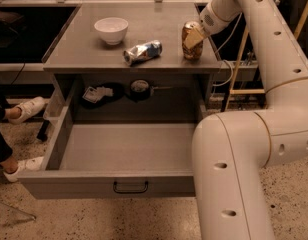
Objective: Pick orange can from top drawer and place on counter
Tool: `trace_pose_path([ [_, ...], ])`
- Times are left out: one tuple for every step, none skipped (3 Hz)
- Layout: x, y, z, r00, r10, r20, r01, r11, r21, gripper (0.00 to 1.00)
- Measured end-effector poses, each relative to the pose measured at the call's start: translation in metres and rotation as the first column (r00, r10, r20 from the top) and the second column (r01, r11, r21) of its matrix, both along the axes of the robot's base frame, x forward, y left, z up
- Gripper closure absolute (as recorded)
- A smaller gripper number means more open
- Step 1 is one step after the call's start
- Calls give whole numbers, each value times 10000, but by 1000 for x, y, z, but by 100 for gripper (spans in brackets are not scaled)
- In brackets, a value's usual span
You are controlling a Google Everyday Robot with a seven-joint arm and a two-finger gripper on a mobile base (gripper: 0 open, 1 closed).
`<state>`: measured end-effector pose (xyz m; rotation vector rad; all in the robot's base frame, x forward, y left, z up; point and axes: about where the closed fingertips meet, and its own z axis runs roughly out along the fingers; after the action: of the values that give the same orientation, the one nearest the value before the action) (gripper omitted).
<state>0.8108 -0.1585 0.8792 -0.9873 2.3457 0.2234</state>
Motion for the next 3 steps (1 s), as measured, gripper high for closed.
trace_pose_path([
  [0,0,0,10000,0,0,0,10000,0,35],
  [0,0,0,10000,0,0,0,10000,0,11],
  [0,0,0,10000,0,0,0,10000,0,0],
])
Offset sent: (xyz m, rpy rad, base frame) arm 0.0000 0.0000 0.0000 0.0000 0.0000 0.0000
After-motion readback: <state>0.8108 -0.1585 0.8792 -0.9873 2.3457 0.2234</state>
